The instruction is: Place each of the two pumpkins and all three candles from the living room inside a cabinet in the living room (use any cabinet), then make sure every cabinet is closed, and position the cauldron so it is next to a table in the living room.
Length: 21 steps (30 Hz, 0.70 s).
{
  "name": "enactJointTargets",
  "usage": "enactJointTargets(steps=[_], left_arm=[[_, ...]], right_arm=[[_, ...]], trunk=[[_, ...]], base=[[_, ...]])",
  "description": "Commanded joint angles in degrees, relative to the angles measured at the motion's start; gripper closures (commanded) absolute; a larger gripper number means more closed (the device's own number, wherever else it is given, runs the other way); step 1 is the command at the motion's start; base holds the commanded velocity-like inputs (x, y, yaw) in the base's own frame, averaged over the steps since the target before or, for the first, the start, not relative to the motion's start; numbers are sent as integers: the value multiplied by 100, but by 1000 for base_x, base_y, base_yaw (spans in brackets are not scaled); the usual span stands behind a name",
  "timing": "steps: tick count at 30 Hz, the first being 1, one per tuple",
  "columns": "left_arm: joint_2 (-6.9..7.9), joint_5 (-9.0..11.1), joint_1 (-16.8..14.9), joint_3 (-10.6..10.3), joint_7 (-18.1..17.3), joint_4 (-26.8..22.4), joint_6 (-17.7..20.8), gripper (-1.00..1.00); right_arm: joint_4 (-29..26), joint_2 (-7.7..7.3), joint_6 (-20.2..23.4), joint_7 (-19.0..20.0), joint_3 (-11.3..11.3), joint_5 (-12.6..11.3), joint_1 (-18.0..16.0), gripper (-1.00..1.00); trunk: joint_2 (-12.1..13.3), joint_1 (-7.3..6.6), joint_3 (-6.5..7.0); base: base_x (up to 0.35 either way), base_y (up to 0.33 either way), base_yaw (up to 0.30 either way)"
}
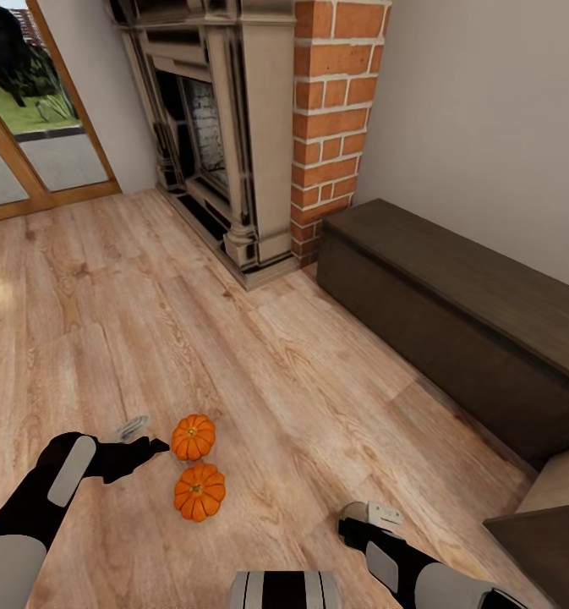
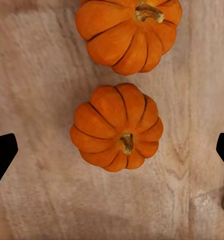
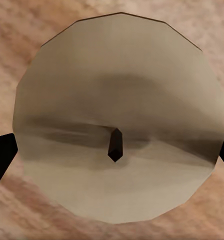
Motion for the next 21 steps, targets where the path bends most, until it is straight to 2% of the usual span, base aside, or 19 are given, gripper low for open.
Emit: enactJointTargets(steps=[1,21], left_arm=[[-1,49,-2,5,39,-4,24,-100],[-2,57,-2,5,31,-2,24,-100]], right_arm=[[-4,0,-15,-25,48,-58,-2,-100],[-4,0,-33,-26,50,-58,-2,-100]], trunk=[[-1,-1,-4],[-1,-1,-4]], base=[[0,0,0],[0,0,0]])
